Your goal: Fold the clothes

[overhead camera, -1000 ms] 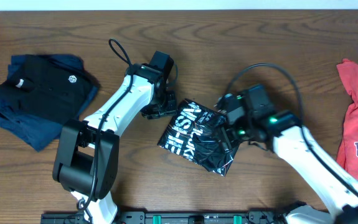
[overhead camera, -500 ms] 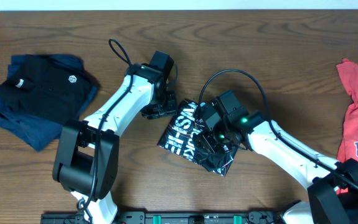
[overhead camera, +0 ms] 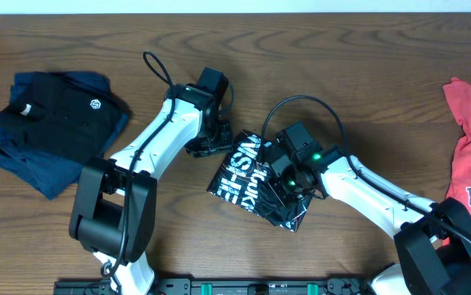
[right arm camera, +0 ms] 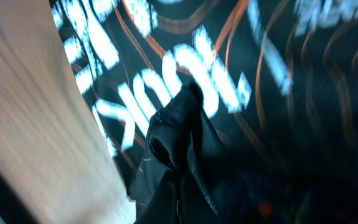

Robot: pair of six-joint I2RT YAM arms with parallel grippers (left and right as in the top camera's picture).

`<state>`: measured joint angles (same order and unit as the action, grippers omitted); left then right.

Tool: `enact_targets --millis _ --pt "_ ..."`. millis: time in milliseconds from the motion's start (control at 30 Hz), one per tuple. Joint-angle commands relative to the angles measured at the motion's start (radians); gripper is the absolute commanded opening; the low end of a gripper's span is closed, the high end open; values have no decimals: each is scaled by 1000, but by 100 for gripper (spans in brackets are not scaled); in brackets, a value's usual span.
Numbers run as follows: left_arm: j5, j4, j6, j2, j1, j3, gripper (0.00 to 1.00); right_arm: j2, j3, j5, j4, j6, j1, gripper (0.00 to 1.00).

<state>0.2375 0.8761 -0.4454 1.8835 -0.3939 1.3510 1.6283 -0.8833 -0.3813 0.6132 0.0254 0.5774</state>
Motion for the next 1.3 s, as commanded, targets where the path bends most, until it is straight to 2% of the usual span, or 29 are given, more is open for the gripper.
enact_targets --millis 0,200,300,433,767,1000,1067,1167,1267 --pt "2 5 -2 6 0 -8 45 4 -5 6 76 -13 11 1" --pt "2 5 -2 6 0 -8 45 4 -5 95 282 -14 11 1" --pt "2 4 -2 6 0 -8 45 4 -5 141 320 -61 11 3" --pt "2 5 -2 6 0 -8 45 4 -5 225 314 -142 11 4" --pt "2 3 -2 6 0 -8 46 -15 -77 224 286 -122 11 7" --pt "2 2 -1 6 0 -8 47 -103 -127 229 301 -122 10 9" --pt "3 -4 -1 6 0 -8 47 -135 -127 228 298 -122 5 12" --pt "68 -45 19 6 0 -8 47 -163 -127 254 285 -158 -10 21" --pt "175 -102 60 6 -8 -8 47 -158 -121 364 280 -253 -34 22"
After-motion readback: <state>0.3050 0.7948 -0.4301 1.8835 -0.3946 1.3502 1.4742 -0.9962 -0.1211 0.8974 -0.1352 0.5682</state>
